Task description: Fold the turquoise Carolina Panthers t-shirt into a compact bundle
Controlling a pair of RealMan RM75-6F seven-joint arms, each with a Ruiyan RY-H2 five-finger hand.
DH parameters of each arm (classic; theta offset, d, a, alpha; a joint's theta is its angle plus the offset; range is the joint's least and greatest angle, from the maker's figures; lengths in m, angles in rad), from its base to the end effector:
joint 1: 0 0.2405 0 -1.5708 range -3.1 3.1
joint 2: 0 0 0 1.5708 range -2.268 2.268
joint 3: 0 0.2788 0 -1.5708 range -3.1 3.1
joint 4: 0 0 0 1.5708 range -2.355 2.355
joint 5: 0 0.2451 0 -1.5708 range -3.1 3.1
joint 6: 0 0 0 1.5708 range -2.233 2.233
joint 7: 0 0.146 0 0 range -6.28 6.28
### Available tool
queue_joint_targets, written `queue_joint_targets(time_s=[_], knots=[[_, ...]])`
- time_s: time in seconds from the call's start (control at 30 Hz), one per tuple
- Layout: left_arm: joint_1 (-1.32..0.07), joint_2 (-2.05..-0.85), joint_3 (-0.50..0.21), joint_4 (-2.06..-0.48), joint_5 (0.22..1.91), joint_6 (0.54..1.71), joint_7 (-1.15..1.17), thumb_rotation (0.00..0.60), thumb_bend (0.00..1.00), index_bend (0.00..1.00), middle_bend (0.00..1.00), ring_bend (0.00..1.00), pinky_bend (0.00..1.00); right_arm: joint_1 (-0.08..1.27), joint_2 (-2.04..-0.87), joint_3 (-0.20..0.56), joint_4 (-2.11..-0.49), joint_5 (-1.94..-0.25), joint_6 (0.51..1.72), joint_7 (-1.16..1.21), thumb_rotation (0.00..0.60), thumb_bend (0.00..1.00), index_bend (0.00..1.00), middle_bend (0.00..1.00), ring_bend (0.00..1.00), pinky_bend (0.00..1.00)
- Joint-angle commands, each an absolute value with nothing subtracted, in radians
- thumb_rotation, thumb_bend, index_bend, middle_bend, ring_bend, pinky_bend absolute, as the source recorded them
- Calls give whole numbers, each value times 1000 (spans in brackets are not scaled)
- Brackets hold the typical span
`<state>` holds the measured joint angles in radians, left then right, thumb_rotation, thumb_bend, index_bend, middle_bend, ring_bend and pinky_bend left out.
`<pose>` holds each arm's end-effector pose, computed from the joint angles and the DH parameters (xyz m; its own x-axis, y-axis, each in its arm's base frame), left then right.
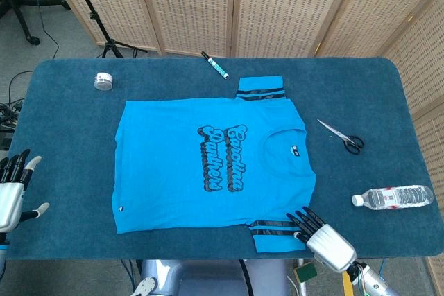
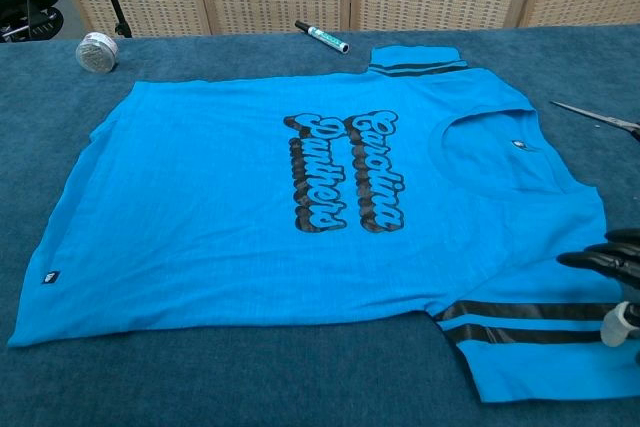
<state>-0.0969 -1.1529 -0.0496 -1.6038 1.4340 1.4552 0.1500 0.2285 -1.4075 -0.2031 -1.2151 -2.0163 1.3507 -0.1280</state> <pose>-0.3516 0.1914 0.1251 0.4996 0.0361 0.8655 0.8647 0.0399 -0.5008 -0.3373 -0.1495 -0.0050 0.7060 -0.1498 0.6922 -0.5827 -0.6784 0.4475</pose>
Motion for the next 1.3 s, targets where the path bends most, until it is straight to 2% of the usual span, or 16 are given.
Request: queue_joint_targets(time_s=[0.03,0.47,0.6,0.93,1.3], knots=[[-97,-1154,-51,-1603,1433,1456,150,600,0,0,0,0,0,231,-1432,-213,-1184,-2021,1360,-120,600,6,365,23,0,0],[-94,-1147,-51,-1605,1433,1459,133,600,0,0,0,0,0,246,-1466,-214,-1166,-1998,1347,-156,600,55,377,26,0,0],[-94,-1144,-53,-1604,1430,1459,125,600,0,0,0,0,0,251,-1465,-211,-1180,-1987,1342,-171,600,104,377,26,0,0],[-94,-1141,-54,-1605,1427,1456,120,600,0,0,0,0,0,260,-1435,-217,-1250,-1983,1336,-228,600,105,377,25,0,0],[-94,-1140,-55,-1605,1427,1458,117,600,0,0,0,0,0,268,-1447,-214,-1242,-1955,1307,-246,600,129,381,26,0,0]])
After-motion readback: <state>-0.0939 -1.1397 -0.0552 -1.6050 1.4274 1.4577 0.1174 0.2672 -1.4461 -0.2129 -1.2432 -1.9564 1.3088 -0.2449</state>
